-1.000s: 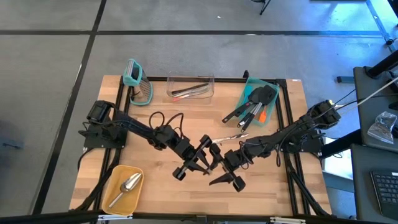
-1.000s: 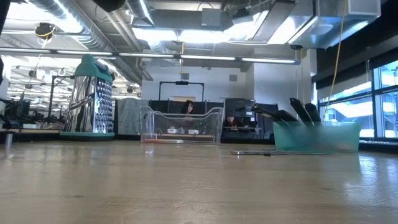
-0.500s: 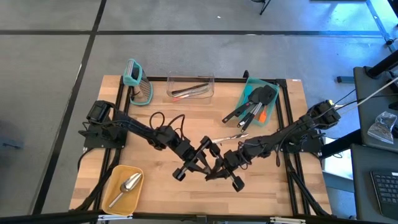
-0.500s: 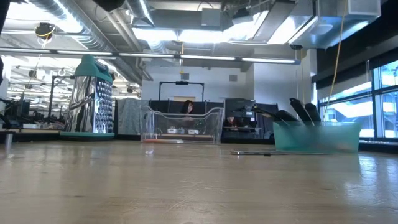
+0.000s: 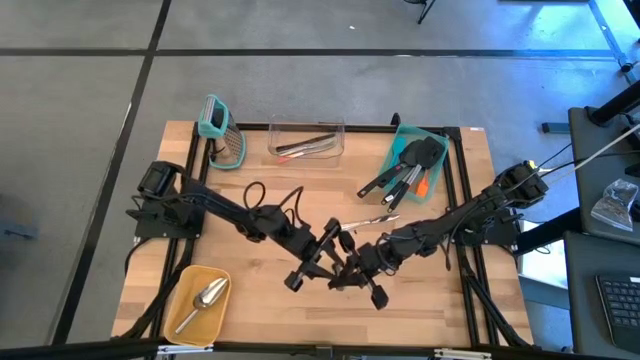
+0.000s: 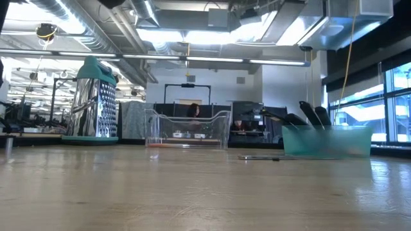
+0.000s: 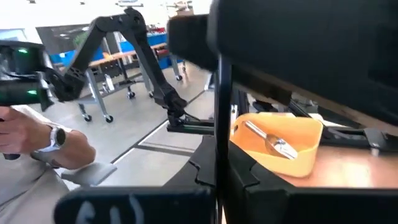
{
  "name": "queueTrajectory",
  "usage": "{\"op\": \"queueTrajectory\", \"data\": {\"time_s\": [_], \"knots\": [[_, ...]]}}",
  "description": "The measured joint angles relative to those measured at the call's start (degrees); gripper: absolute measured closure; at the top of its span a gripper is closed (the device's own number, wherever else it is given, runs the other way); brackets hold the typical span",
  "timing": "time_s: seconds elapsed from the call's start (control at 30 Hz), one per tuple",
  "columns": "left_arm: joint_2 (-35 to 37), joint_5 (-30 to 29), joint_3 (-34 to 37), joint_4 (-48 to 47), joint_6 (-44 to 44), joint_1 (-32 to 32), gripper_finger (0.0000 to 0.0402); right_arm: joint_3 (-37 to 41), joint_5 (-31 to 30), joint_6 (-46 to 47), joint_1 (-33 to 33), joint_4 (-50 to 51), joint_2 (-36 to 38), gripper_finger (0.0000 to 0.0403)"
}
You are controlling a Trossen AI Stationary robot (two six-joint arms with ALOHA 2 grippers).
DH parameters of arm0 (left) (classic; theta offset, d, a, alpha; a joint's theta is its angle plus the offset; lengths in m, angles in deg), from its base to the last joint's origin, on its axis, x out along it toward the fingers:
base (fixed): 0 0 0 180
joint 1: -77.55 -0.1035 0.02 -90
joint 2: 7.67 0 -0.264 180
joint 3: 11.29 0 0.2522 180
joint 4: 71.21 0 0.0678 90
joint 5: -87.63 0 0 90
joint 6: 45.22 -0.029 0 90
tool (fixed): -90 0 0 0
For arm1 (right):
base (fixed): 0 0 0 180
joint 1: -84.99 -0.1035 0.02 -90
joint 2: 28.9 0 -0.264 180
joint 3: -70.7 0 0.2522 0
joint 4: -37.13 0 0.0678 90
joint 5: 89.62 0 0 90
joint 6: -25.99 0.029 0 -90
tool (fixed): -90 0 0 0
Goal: Pick & Place Kitchen Items
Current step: Put the black table knife into the transparent bin
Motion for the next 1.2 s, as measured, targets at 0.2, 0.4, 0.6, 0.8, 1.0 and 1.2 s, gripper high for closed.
{"op": "queueTrajectory", "data": {"time_s": [0.2, 0.4, 0.6, 0.8, 1.0, 1.2], "knots": [[2.4, -8.7, 0.0, -11.0, -3.7, 0.7, 0.0265, 0.0, -5.3, 0.7, -0.2, 4.2, 0.0, 0.0402], [2.5, -13.8, 0.0, -11.3, -5.8, 2.0, 0.0261, 0.0, -8.8, 1.4, -0.3, 6.7, 0.0, 0.0403], [2.5, -16.8, 0.0, -12.3, -6.6, 2.9, 0.0261, 0.0, -9.0, 2.4, -0.3, 7.9, 0.0, 0.0403], [4.3, -24.9, 0.0, -17.6, -6.6, 4.7, 0.0261, 0.0, -14.9, 3.3, -0.4, 12.3, 0.0, 0.0403], [7.0, -36.5, 0.0, -22.0, -4.9, 7.7, 0.0261, 0.0, -19.7, 3.8, -0.4, 15.1, 0.0, 0.0403], [8.0, -48.8, 0.0, -27.1, -0.4, 9.9, 0.0261, -0.1, -23.6, 3.8, -0.4, 16.2, 0.0, 0.0403]]}}
